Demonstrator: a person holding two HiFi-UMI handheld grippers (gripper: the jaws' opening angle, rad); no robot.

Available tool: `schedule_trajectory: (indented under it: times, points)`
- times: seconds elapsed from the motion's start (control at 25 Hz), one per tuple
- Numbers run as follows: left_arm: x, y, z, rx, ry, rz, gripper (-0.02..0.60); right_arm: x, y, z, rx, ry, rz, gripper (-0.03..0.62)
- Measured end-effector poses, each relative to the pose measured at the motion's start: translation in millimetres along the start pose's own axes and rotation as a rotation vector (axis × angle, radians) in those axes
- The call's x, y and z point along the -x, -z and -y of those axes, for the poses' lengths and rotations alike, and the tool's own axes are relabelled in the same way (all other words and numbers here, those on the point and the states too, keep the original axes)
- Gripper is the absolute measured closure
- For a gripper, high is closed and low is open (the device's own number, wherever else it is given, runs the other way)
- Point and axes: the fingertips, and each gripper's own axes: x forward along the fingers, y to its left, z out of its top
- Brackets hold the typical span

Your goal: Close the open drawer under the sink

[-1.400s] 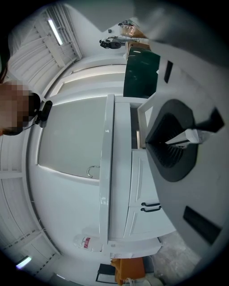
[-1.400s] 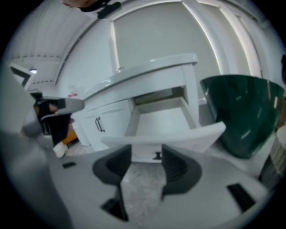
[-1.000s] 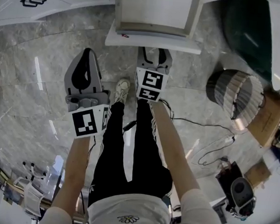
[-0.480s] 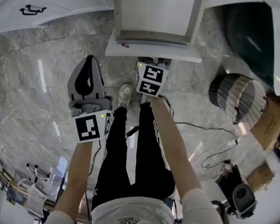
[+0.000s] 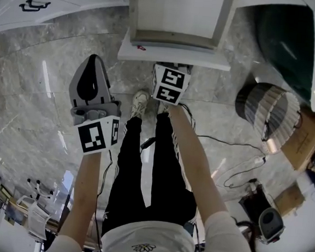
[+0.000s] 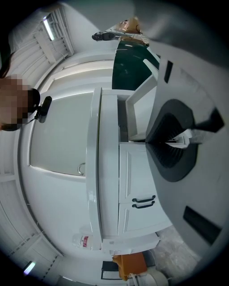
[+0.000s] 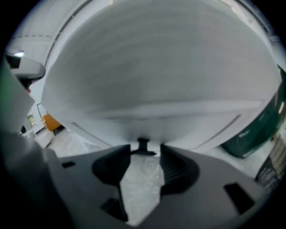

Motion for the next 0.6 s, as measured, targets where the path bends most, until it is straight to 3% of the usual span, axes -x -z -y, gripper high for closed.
schedule_trajectory:
  times: [0.08,0.6]
  points:
    - [0.7,2.2,1.2,0.0,0.0,-0.006,0.561,0.8,1.0,-3.0,0.001,-0.013,-0.004,0.416]
    - [1.1,-2.1,4.0,-0.003,0.006,0.001,0.561,7.0,-2.7,-3.6,0.01,-0.011,-0.014,0.419]
